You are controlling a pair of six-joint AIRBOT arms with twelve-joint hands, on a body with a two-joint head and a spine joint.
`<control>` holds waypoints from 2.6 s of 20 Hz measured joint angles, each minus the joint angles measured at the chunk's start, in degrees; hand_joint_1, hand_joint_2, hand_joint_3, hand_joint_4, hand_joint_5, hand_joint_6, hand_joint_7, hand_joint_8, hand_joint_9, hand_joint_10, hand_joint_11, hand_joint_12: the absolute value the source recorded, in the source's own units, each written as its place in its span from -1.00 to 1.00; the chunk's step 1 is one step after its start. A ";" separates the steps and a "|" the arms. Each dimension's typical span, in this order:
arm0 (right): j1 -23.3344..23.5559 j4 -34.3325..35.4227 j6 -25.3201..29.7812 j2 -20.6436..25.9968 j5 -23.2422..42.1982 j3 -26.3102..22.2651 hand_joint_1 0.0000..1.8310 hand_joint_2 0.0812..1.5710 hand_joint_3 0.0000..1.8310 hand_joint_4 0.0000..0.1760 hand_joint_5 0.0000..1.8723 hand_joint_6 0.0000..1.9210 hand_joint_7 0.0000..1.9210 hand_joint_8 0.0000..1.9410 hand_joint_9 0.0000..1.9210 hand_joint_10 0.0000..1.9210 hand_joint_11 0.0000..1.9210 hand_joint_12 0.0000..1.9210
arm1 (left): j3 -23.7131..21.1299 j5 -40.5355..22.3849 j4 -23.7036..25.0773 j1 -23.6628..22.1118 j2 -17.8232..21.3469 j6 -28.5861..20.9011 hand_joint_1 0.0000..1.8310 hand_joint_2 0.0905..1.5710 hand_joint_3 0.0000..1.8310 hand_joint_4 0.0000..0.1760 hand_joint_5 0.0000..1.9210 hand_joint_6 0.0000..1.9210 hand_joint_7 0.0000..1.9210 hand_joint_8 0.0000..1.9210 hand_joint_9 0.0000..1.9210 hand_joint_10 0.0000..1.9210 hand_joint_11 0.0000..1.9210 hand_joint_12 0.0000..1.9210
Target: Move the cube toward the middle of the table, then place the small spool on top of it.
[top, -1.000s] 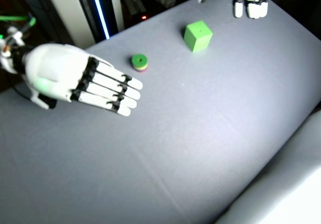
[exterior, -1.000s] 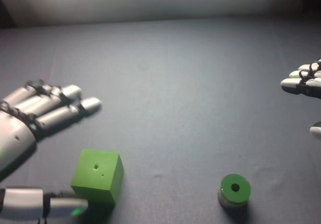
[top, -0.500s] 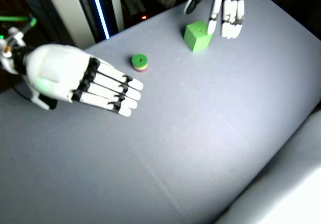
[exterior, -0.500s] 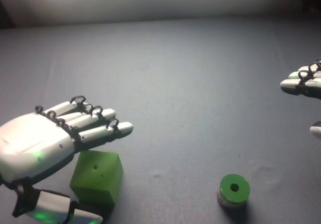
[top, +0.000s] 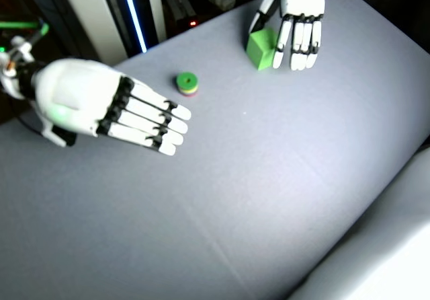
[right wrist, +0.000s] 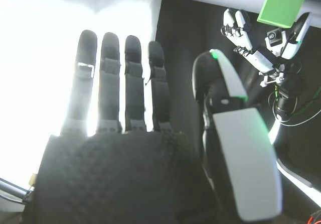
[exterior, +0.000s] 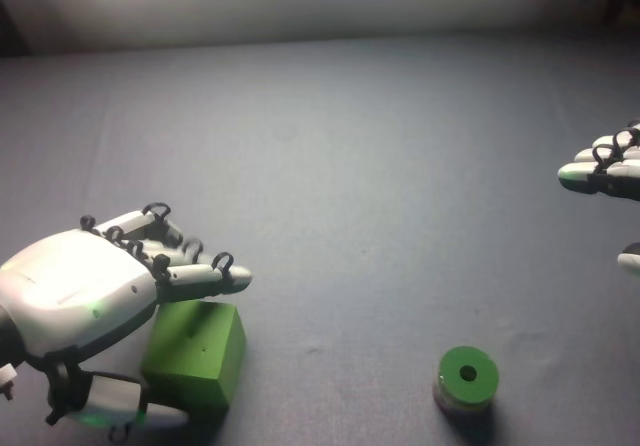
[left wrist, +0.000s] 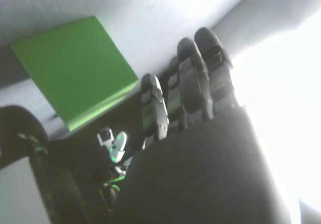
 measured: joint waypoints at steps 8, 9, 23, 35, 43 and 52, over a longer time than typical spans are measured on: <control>0.00 -0.46 0.02 -0.42 -0.68 0.00 -0.23 0.69 -1.00 -1.00 -0.43 -1.00 -0.49 -1.00 -0.56 -1.00 -0.84 -0.34 | 4.20 -3.13 1.38 -5.51 -2.95 -6.38 0.36 0.41 -1.00 -1.00 -0.08 -0.01 0.05 0.18 -0.05 -0.08 -0.52 0.40; 0.00 -0.48 0.02 -0.42 -0.61 0.07 -0.21 0.69 -1.00 -1.00 -0.42 -1.00 -0.46 -0.99 -0.54 -0.99 -0.83 -0.32 | 5.86 -3.74 1.97 -8.24 -4.13 -6.40 0.28 0.37 -1.00 -1.00 0.02 -0.03 -0.12 0.29 -0.20 0.48 -0.44 0.80; 3.23 -2.12 0.02 -2.67 -0.70 2.21 -0.51 0.95 -0.99 -1.00 -0.79 -1.00 -0.70 -1.00 -0.70 -1.00 -0.93 -0.36 | 22.47 15.50 9.81 -23.61 -21.40 -11.98 0.50 0.29 -1.00 -1.00 0.12 -0.25 0.24 -0.33 0.07 -0.02 -0.35 0.06; 3.28 -5.29 1.70 -2.93 -0.92 2.19 -0.27 0.87 -1.00 -1.00 -0.72 -1.00 -0.66 -1.00 -0.66 -1.00 -0.94 -0.33 | 20.17 12.98 3.87 -21.84 -18.84 -10.19 0.06 0.13 -1.00 0.04 -0.74 -1.00 -0.81 -1.00 -0.83 -1.00 -1.00 -0.35; 8.37 -19.85 3.96 -2.03 -7.82 0.11 -0.16 0.48 -1.00 -1.00 -0.60 -1.00 -0.57 -1.00 -0.56 -1.00 -0.99 0.20 | 5.27 -8.09 -1.31 -9.86 -2.45 -6.36 -0.24 0.21 -0.99 1.00 -0.87 -1.00 -0.98 -1.00 -1.00 -1.00 -1.00 -0.89; 14.45 -34.21 8.76 -4.98 -20.20 0.85 0.02 0.20 -1.00 -0.79 -0.50 -0.99 -0.55 -0.99 -0.43 -0.99 -0.67 0.06 | -2.89 -22.32 -1.97 0.66 5.33 -6.36 -0.06 0.21 -1.00 0.21 -0.76 -1.00 -0.88 -1.00 -0.90 -1.00 -1.00 -0.62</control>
